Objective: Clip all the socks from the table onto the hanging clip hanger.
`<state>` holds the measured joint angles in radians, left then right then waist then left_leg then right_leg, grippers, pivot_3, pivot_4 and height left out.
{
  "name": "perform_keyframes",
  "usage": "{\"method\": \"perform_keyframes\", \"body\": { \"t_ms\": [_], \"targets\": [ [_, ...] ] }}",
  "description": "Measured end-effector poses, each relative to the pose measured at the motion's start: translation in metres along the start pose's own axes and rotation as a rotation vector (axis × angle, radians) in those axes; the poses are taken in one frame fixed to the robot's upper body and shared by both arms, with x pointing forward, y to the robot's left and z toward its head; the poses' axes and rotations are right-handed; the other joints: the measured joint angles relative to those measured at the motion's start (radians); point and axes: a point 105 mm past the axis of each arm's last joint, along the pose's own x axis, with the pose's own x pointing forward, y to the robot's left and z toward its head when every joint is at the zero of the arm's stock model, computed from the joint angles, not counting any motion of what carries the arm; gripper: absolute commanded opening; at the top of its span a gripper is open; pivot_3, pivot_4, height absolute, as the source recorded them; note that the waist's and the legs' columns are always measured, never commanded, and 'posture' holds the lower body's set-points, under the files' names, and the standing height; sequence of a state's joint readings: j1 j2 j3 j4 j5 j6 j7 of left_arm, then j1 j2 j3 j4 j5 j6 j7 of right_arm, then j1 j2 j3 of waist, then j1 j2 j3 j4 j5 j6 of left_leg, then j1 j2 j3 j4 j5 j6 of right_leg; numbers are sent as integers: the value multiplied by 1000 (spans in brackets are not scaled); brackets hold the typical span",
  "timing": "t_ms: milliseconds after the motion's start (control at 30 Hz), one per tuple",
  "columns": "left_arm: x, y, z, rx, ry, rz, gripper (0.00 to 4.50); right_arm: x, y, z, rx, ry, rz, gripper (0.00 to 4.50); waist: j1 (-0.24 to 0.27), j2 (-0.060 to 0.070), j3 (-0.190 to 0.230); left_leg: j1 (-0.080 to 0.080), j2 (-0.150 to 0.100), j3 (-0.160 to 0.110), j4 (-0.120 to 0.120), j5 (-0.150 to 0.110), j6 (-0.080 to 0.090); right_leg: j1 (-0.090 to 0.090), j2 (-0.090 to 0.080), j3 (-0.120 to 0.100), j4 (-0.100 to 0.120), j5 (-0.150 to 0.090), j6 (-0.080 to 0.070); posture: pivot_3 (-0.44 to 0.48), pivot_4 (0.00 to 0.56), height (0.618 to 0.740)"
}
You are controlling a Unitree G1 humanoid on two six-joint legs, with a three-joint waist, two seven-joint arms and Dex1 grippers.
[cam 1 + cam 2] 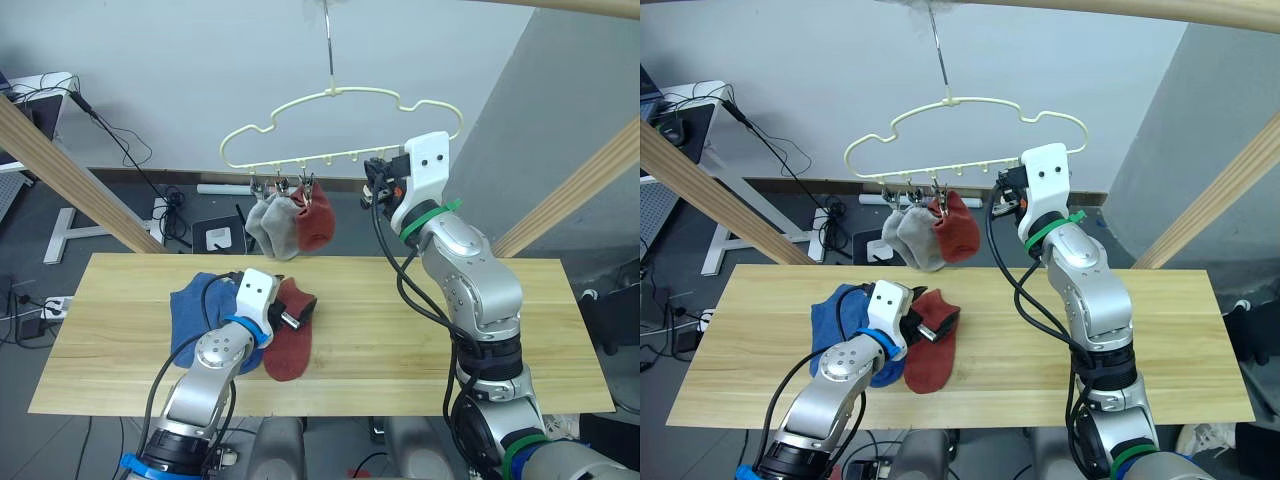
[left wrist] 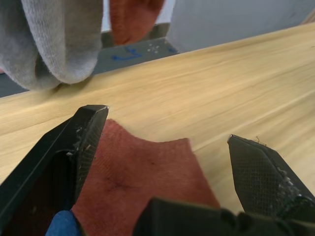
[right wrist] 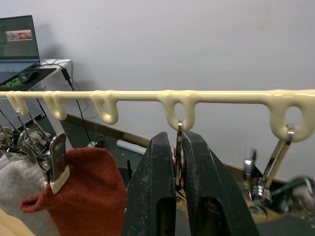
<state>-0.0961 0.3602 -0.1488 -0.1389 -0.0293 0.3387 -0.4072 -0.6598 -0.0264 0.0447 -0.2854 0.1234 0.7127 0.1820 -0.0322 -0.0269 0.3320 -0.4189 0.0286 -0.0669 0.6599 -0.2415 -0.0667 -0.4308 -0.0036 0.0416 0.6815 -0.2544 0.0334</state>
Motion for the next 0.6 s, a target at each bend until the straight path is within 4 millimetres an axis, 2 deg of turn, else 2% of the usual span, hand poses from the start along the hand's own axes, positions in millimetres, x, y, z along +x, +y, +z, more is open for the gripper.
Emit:
{"method": "perform_keyframes", "body": {
  "t_ms": [133, 267, 567, 600],
  "targets": [
    [4, -6, -11, -5, 77, -44, 4481, 0, 0, 1, 2, -2, -3, 0, 0, 0, 0, 0, 0, 0, 0, 0, 0, 0, 0, 0, 0, 0, 0, 8, 281, 740],
    [9, 1, -23, -17, 166, -22, 4481, -1, 0, 0, 7, -2, -1, 0, 0, 0, 0, 0, 0, 0, 0, 0, 0, 0, 0, 0, 1, 0, 0, 7, 282, 740],
    [18, 5, -22, -11, 203, 0, 4481, -1, 0, 0, 2, 3, -4, 0, -1, 0, 0, 0, 0, 0, 0, 0, 0, 0, 0, 0, 0, 0, 0, -1, 283, 740],
    [18, 5, -22, -7, 204, 1, 4304, -1, 0, 0, 1, 4, -2, 0, -1, 0, 0, 0, 0, 0, 0, 0, 0, 0, 0, 0, 1, 0, 0, -1, 283, 740]
  ]
}}
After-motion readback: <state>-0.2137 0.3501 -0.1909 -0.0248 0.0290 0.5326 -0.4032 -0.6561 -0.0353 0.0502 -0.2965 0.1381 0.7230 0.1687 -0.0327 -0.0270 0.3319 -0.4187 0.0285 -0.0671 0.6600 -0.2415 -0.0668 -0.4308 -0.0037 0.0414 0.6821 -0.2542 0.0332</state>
